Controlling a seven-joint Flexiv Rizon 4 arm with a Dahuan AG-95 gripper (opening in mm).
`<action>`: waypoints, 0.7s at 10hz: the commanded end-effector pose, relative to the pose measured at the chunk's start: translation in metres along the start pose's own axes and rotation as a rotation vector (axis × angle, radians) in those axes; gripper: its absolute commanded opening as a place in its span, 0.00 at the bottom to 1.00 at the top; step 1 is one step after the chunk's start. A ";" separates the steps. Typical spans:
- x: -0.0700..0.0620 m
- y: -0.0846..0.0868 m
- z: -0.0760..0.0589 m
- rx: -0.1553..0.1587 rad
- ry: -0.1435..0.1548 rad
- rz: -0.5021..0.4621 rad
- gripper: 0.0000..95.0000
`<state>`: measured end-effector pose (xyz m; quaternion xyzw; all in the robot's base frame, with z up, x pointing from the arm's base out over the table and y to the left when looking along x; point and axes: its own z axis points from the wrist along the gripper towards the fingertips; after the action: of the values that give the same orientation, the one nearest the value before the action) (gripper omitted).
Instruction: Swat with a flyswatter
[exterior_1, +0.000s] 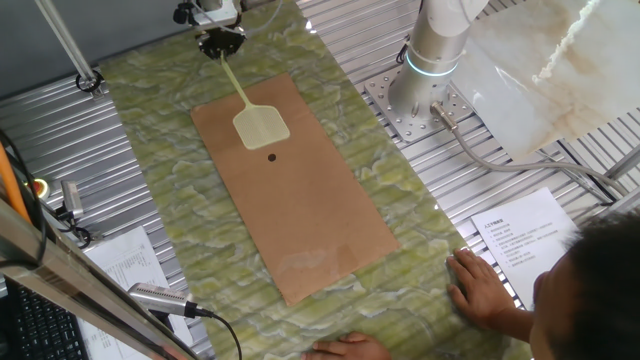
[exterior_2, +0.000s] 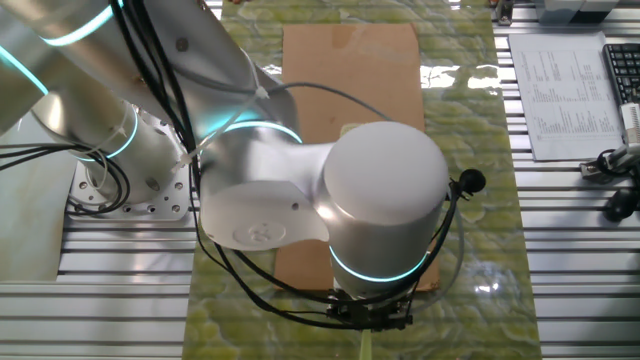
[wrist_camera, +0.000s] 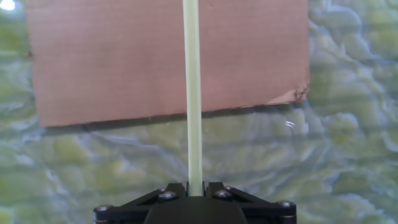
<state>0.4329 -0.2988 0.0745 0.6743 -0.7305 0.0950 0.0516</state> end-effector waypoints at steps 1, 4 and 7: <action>0.001 0.001 0.000 0.001 0.001 -0.002 0.00; 0.001 0.001 0.002 0.002 0.011 -0.002 0.00; 0.001 -0.001 0.007 0.002 0.010 0.003 0.00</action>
<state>0.4351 -0.3004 0.0673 0.6729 -0.7310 0.0986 0.0558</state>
